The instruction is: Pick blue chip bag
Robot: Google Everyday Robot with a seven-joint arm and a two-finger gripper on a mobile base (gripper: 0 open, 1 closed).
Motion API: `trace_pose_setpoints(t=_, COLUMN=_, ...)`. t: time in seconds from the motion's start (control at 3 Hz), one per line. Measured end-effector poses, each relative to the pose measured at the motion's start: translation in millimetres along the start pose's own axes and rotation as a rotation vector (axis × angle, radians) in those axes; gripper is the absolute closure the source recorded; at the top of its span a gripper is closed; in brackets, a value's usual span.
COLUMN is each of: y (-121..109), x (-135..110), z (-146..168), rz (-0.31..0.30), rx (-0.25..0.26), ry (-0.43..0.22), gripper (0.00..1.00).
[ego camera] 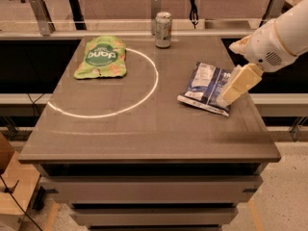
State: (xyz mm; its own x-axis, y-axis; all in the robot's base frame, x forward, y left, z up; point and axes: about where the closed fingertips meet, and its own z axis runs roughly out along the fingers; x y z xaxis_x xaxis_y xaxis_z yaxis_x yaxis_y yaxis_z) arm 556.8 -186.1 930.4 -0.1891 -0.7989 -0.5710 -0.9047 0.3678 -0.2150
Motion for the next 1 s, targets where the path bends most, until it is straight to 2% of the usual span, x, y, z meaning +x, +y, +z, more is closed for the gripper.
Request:
trace_pose_setpoints(t=0.33, y=-10, x=13, z=29, rz=0.033, rx=-0.016, ry=0.02, gripper=0.0)
trace_pose_setpoints(t=1.0, y=-7, x=38, z=85, rz=0.077, rx=-0.096, ry=0.095, gripper=0.0)
